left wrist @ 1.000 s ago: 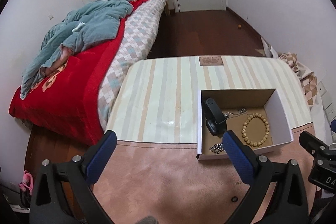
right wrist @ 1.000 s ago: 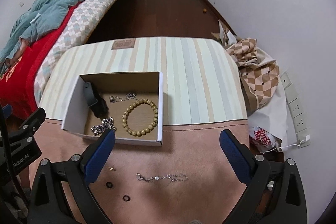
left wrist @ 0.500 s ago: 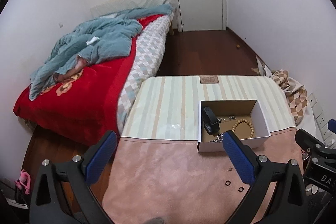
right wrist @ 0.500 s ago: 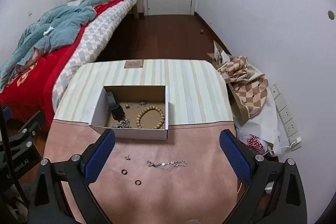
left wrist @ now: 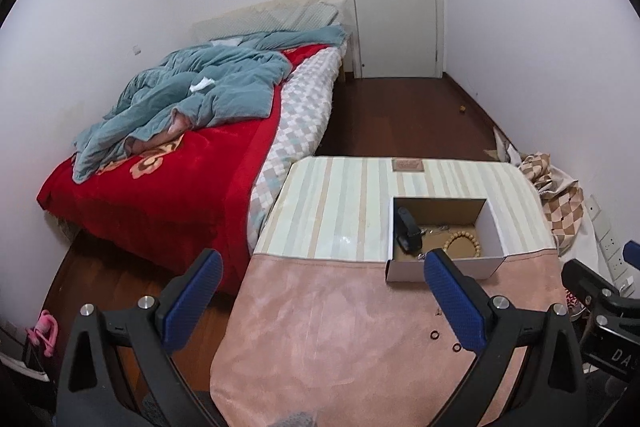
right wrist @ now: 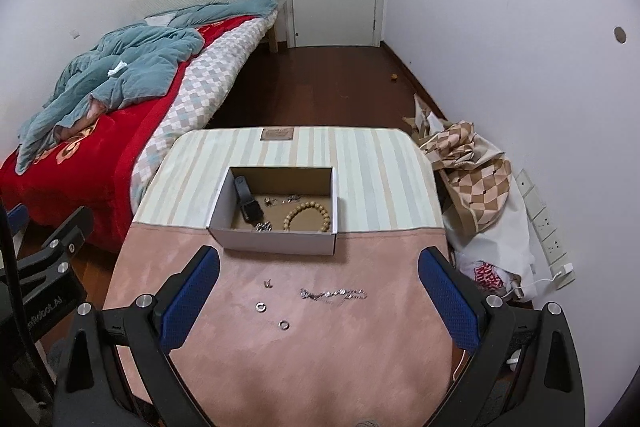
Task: Organize jewelry
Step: 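Grasp the silver charm bracelet with the right gripper while the left grasps the gold stud earring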
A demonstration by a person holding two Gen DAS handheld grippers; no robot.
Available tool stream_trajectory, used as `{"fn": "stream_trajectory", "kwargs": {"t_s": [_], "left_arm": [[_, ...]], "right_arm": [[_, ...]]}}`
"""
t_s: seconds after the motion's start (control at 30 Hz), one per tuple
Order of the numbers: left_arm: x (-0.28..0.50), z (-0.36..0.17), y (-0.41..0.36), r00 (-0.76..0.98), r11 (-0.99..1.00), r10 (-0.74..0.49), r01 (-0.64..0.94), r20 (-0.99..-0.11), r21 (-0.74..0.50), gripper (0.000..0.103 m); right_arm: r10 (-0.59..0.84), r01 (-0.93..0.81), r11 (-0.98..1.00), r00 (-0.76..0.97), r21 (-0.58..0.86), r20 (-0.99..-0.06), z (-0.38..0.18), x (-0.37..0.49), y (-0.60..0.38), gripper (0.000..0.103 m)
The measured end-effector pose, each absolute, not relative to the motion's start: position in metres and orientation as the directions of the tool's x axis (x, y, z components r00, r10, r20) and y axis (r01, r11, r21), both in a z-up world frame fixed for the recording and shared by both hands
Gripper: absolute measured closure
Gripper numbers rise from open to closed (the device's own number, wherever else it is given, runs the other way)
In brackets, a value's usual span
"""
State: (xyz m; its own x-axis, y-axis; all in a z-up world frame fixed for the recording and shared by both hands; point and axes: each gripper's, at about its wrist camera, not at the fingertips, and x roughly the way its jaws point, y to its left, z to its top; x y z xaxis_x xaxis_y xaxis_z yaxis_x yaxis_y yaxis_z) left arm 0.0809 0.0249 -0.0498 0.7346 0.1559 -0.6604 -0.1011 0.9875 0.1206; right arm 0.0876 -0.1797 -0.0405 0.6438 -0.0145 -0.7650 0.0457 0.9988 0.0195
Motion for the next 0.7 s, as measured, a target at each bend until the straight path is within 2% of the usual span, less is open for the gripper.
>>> {"fn": "stream_trajectory", "kwargs": {"t_s": [0.17, 0.3, 0.5, 0.7], "left_arm": [[0.089, -0.086, 0.024, 0.674, 0.984, 0.176, -0.112, -0.718, 0.136, 0.0], [0.1, -0.128, 0.021, 0.599, 0.983, 0.183, -0.102, -0.78, 0.152, 0.0], [0.118, -0.183, 0.012, 0.515, 0.977, 0.209, -0.079, -0.832, 0.196, 0.0], [0.136, -0.214, 0.009, 0.466, 0.971, 0.231, -0.058, -0.854, 0.231, 0.0]], "right_arm": [[0.004, 0.084, 0.994, 0.591, 0.066, -0.806, -0.076, 0.092, -0.201, 0.002], [-0.001, 0.149, 0.985, 0.522, 0.09, -0.853, -0.124, 0.098, -0.229, 0.002], [0.075, 0.199, 0.965, 0.415, 0.17, -0.907, -0.203, 0.112, -0.259, 0.004], [0.089, 0.183, 0.968, 0.385, 0.17, -0.919, -0.253, 0.138, -0.261, 0.021]]}}
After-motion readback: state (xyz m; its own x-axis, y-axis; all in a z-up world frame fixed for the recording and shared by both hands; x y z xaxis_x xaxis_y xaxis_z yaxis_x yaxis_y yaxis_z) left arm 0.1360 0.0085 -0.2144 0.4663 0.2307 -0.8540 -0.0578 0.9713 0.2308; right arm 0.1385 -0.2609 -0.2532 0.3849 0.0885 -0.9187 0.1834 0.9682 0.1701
